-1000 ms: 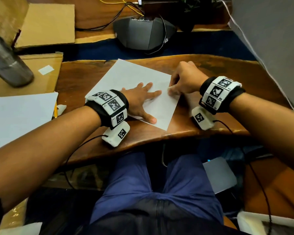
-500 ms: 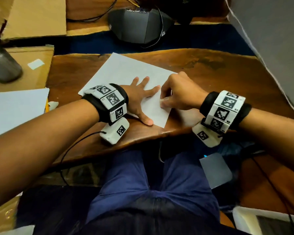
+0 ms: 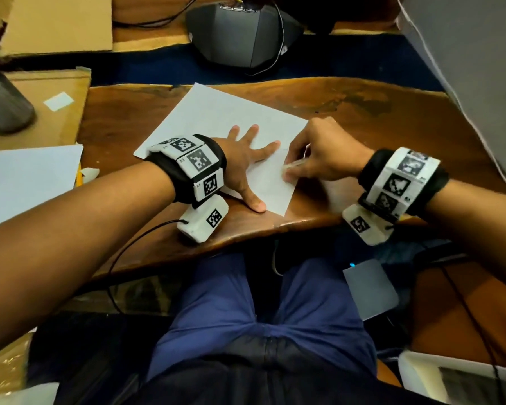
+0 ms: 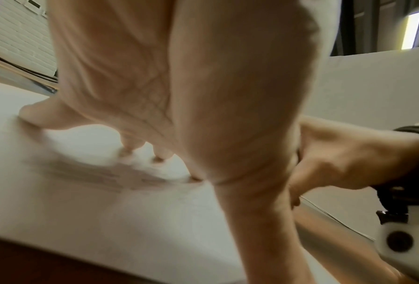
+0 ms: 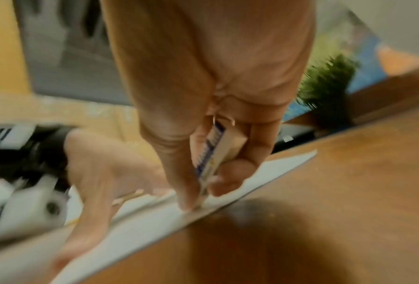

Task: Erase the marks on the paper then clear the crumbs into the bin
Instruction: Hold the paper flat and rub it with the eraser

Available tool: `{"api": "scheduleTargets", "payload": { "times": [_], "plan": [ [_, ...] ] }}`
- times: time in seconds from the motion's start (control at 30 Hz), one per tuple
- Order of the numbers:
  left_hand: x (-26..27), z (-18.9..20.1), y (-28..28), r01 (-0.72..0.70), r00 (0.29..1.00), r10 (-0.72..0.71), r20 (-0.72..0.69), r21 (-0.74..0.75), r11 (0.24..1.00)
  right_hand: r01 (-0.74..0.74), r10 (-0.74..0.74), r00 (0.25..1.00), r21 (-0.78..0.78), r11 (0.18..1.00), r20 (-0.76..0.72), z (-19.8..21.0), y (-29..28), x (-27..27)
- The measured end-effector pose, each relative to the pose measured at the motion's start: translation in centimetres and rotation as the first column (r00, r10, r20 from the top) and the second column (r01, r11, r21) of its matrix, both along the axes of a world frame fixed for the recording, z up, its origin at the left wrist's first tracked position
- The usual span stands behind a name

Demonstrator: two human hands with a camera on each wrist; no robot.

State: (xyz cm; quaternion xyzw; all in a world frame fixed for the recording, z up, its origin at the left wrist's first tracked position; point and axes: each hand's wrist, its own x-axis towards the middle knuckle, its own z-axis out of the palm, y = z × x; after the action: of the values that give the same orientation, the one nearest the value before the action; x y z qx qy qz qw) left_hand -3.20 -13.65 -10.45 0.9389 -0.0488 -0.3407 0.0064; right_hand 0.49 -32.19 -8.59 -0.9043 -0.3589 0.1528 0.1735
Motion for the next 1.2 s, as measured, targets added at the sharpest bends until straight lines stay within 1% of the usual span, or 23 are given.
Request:
{"api": "scheduleTargets", "payload": {
  "times": [0.03,0.1,0.13,0.23,0.27,0.37,0.4,0.47,0.5,0.53,0.6,0.63,0.73,0.77,0.83,0.87,0.9,0.97,1.0,1.1,1.13,1.2],
  "plan": [
    [0.0,0.0,0.1,-0.002,1.0,0.002,0.002,0.003,1.0,-0.026,0.026,1.0,-0.004,1.0,0.003,-0.2,0.2,-0.5],
    [0.1,0.0,0.1,0.006,1.0,-0.006,0.001,0.011,1.0,-0.127,0.127,0.992,-0.041,0.991,-0.02,-0.4,0.5,-2.1],
    [0.1,0.0,0.0,0.009,1.0,-0.009,0.001,0.017,1.0,-0.135,0.133,0.99,-0.049,0.99,-0.034,-0.4,0.5,-2.1],
    [0.1,-0.1,-0.1,0.014,1.0,-0.014,0.01,0.023,1.0,-0.007,0.007,1.0,-0.007,1.0,0.008,0.1,0.0,-0.3],
    [0.1,-0.1,-0.1,0.011,1.0,-0.012,0.012,0.021,1.0,-0.009,0.009,1.0,0.001,1.0,0.021,-0.1,0.1,-0.3],
    [0.1,-0.1,0.2,0.007,1.0,-0.007,0.006,0.021,1.0,-0.158,0.158,0.987,-0.049,0.986,-0.014,-0.5,0.7,-1.9],
    [0.1,-0.1,0.1,0.006,1.0,-0.006,0.007,0.025,1.0,-0.15,0.149,0.989,-0.047,0.988,-0.023,-0.4,0.6,-1.6],
    [0.1,-0.3,-0.1,0.01,1.0,-0.011,0.021,0.027,1.0,-0.041,0.041,0.999,-0.006,0.999,-0.033,0.1,0.1,-0.4],
    [0.1,-0.3,-0.1,0.009,1.0,-0.01,0.027,0.025,1.0,-0.021,0.021,0.999,0.008,1.0,-0.025,0.1,0.0,-0.2],
    [0.1,-0.3,0.1,0.006,1.0,-0.007,0.028,0.027,1.0,-0.048,0.048,0.999,0.004,0.999,-0.019,0.0,0.3,-0.4],
    [0.1,-0.1,0.1,0.009,1.0,-0.01,0.018,0.033,0.999,-0.156,0.156,0.988,-0.043,0.987,-0.01,-0.2,0.7,-1.5],
    [0.0,-0.1,0.0,0.011,1.0,-0.011,0.013,0.036,0.999,-0.164,0.163,0.986,-0.051,0.985,-0.014,-0.2,0.6,-1.5],
    [0.1,-0.1,-0.1,0.018,0.999,-0.018,0.026,0.034,0.999,-0.035,0.035,0.999,-0.01,0.999,-0.016,0.1,0.0,-0.1],
    [0.1,-0.1,0.0,0.015,1.0,-0.016,0.027,0.032,0.999,-0.045,0.045,0.999,-0.006,0.999,-0.015,0.0,0.2,-0.2],
    [0.0,0.1,0.1,0.011,1.0,-0.011,0.015,0.031,0.999,-0.151,0.15,0.988,-0.035,0.988,-0.016,-0.3,0.8,-1.4],
    [0.0,0.2,0.0,0.013,1.0,-0.013,0.009,0.033,0.999,-0.175,0.174,0.985,-0.048,0.983,-0.02,-0.4,0.9,-1.7],
    [0.0,0.1,-0.1,0.017,1.0,-0.017,0.011,0.037,0.999,-0.153,0.152,0.988,-0.045,0.987,-0.024,-0.2,0.8,-1.3],
    [0.0,0.1,-0.3,0.018,1.0,-0.019,0.02,0.043,0.999,-0.05,0.05,0.999,-0.006,0.999,-0.004,0.0,0.5,-0.1],
    [0.0,0.0,-0.2,0.017,1.0,-0.018,0.026,0.042,0.999,-0.042,0.042,0.999,-0.001,0.999,0.01,0.0,0.6,0.0],
    [-0.1,0.1,-0.1,0.021,0.999,-0.022,0.024,0.037,0.999,-0.177,0.176,0.984,-0.033,0.984,-0.026,-0.4,1.3,-1.4],
    [0.0,0.0,-0.1,0.023,0.999,-0.024,0.025,0.04,0.999,-0.174,0.173,0.984,-0.028,0.984,-0.042,-0.4,1.3,-1.4],
    [0.1,-0.1,-0.2,0.021,0.999,-0.022,0.025,0.046,0.999,-0.074,0.075,0.996,0.016,0.997,-0.042,-0.2,1.1,-0.5]
  ]
}}
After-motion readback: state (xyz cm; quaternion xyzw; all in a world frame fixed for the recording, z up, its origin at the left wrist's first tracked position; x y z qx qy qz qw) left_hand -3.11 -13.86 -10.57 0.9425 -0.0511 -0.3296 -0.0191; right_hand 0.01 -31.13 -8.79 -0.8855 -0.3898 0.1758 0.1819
